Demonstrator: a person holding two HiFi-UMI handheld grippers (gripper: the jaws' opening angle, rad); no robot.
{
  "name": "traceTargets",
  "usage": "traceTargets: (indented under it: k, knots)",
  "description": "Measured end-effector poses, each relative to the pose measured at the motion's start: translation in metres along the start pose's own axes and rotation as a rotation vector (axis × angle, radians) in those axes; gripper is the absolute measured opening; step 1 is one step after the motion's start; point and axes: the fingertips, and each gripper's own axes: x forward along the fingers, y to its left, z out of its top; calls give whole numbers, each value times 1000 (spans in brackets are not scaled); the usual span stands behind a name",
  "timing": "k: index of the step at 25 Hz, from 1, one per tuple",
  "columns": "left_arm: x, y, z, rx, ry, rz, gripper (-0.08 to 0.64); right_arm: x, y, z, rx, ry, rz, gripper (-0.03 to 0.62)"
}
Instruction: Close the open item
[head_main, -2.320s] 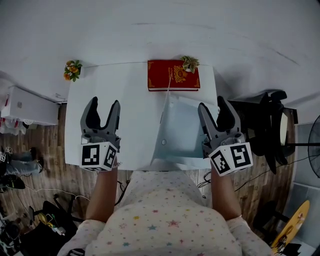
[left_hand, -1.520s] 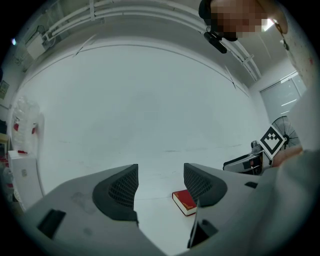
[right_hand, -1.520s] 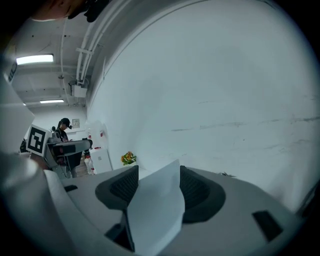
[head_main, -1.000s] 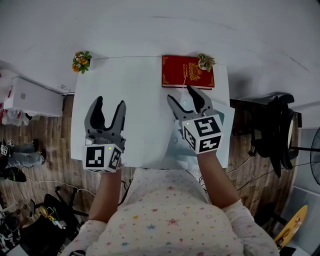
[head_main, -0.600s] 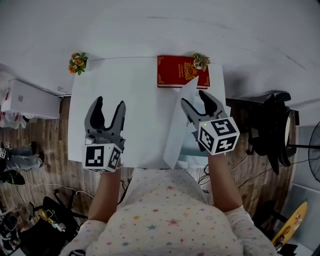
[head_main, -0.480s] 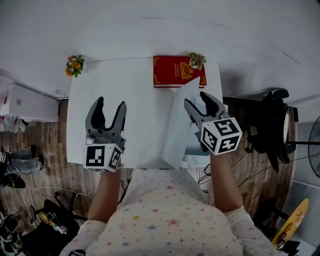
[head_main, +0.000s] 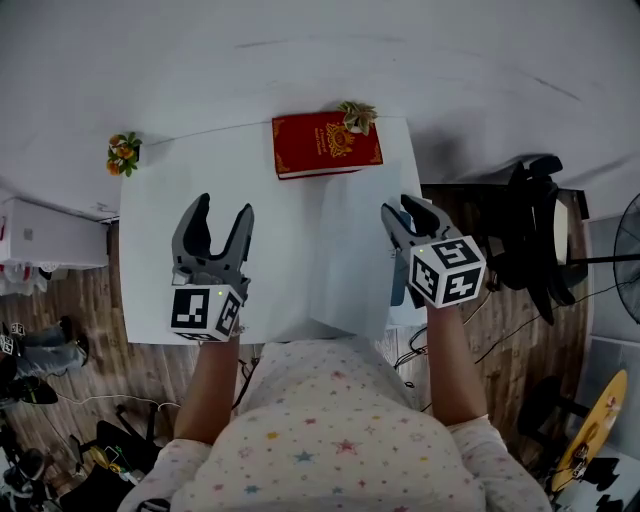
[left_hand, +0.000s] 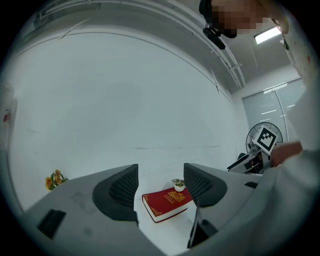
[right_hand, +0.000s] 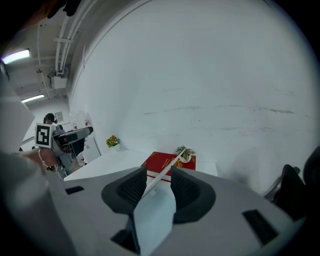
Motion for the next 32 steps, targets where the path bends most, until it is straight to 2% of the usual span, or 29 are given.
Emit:
traceTargets:
  k: [11,23,32]
  knots:
    - [23,-28,-16,-9,32,-56,265,-12,-40,-29,96,10,-20,98]
    - [33,-62,-61,-45,135,-147,264,-16,-78,-65,110,42,-61,86]
    - [36,-89,-101,-107,200,-219,264,-21,-98,-92,124,77,-93,86]
